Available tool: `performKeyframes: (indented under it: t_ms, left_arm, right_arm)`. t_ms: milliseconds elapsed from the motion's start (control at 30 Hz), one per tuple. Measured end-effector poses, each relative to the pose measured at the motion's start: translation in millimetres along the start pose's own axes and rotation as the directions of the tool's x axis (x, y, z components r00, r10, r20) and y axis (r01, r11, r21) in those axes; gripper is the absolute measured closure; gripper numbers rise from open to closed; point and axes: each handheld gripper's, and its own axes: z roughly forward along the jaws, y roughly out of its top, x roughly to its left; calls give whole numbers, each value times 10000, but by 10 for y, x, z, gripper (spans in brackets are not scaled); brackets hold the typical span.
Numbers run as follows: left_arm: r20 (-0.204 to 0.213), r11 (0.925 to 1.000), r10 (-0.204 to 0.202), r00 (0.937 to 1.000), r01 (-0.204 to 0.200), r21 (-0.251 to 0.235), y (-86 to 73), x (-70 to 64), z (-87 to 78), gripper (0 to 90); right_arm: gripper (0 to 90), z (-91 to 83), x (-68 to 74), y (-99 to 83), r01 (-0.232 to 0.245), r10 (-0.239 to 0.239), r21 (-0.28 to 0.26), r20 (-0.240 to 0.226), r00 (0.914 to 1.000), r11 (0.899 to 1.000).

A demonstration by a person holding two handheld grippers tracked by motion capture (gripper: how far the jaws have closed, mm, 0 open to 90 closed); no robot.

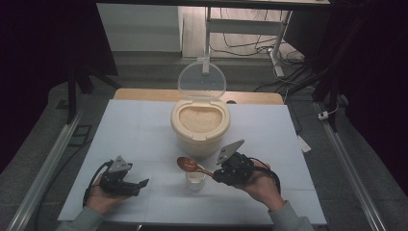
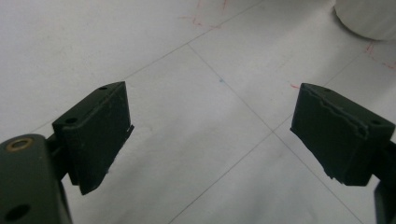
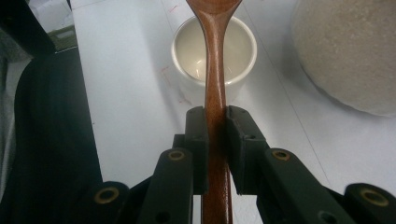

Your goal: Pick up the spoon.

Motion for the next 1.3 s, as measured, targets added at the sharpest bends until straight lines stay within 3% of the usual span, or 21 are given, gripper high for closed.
performKeyframes:
  t_ms: [167,200,300,400,600,800,867,900,933,967,1000,1100,1300]
  left_arm:
    - [212,9977,620,9978,-614,-277,165,-135,-74,131]
    - [463,9954,893,9949,-875,-400,248,-198,-110,133]
    - [779,9917,1167,9901,-1118,-642,375,-284,-167,137]
    - [931,9887,1337,9866,-1263,-811,459,-338,-200,138]
    - [1243,9777,1910,9737,-1774,-1124,686,-500,-247,142]
    - [1605,9624,2586,9526,-2399,-1272,908,-670,-255,153]
    - [1739,9557,2856,9424,-2666,-1247,986,-730,-244,161]
    - [1833,9492,3084,9334,-2895,-1229,1065,-785,-230,161]
    - [1833,9492,3084,9334,-2895,-1229,1065,-785,-230,161]
    - [1948,9447,3231,9261,-3033,-1249,1137,-836,-216,161]
    - [1948,9447,3231,9261,-3033,-1249,1137,-836,-216,163]
    - [2137,9353,3521,9113,-3338,-1173,1221,-897,-189,169]
    - [2297,9166,3996,8874,-3892,-911,1305,-1001,-96,192]
  right_arm:
    - [789,4,-11,2,102,-101,-45,5,9999,9999]
    - [789,2,-9,5,101,-101,8,29,9999,9999]
    - [789,4,0,13,174,-173,-33,44,9998,9998]
    - [789,-3,9,15,159,-158,-18,76,9998,9999]
    - [789,-11,15,15,201,-201,-4,129,9997,9998]
    - [789,10,25,27,313,-313,11,88,9995,9995]
    - [788,18,35,38,384,-384,8,102,9992,9993]
    - [788,21,40,41,410,-410,-23,87,9991,9992]
    - [788,21,40,41,410,-410,-23,87,9991,9992]
    - [789,19,46,45,435,-435,7,96,9990,9991]
    - [788,14,47,47,466,-466,38,98,9989,9989]
    - [788,8,52,48,483,-483,17,112,9988,9988]
    - [789,15,67,54,580,-580,-18,96,9983,9983]
